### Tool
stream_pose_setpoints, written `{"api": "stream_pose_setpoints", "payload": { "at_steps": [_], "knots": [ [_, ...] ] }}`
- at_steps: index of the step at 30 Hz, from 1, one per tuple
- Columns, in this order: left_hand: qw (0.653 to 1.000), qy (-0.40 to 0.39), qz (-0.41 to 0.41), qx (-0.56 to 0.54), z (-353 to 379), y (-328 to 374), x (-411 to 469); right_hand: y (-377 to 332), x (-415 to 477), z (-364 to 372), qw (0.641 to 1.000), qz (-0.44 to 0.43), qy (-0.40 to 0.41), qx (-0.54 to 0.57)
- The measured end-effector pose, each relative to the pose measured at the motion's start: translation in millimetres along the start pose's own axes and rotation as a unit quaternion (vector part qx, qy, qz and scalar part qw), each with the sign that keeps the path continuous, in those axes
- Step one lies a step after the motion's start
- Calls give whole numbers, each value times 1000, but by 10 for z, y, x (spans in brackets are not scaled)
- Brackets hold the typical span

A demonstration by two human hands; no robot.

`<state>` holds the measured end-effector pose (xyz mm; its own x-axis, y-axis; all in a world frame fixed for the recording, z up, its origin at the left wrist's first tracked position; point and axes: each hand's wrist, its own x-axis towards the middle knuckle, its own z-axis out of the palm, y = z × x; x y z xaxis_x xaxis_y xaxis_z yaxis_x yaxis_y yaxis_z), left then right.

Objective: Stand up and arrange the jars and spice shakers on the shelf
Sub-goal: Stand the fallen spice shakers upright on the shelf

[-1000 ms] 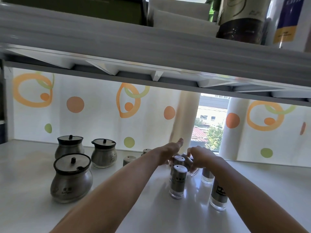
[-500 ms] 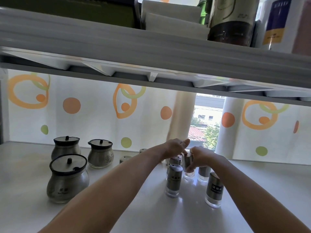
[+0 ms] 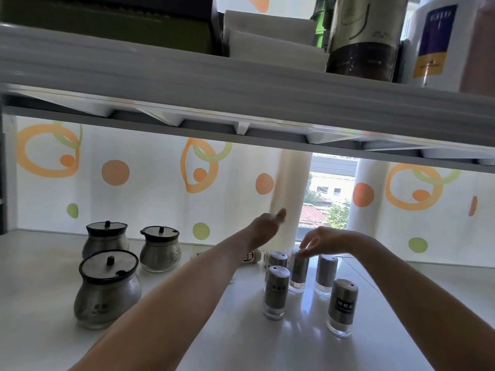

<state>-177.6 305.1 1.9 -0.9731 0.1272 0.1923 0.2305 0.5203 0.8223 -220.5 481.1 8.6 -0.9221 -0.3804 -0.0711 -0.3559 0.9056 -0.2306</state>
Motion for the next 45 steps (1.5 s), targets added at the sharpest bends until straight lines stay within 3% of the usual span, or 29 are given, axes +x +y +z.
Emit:
{"api": "stream_pose_setpoints", "payload": {
  "at_steps": [4, 7, 13, 19, 24, 34, 45],
  "knots": [
    [993, -5, -62, -100, -84, -57, 63, 51, 50, -113, 989, 12, 63, 133],
    [988, -27, -90, -119, -63, -106, 104, 79, 151, -63, 983, 46, 91, 150],
    [984, -60, -124, -109, 34, -295, 246, 34, 303, 113, 980, 86, 53, 173],
    [965, -75, -172, -184, 103, -383, 345, 118, 476, 234, 974, 139, 28, 175],
    [963, -48, -170, -203, 115, -406, 394, 135, 538, 293, 975, 148, 19, 164],
    [959, -71, -187, -202, 182, -542, 462, 51, 535, 343, 982, 127, 28, 140],
    [952, -82, -188, -226, 175, -580, 409, 40, 571, 275, 967, 67, 148, 198]
  ]
}}
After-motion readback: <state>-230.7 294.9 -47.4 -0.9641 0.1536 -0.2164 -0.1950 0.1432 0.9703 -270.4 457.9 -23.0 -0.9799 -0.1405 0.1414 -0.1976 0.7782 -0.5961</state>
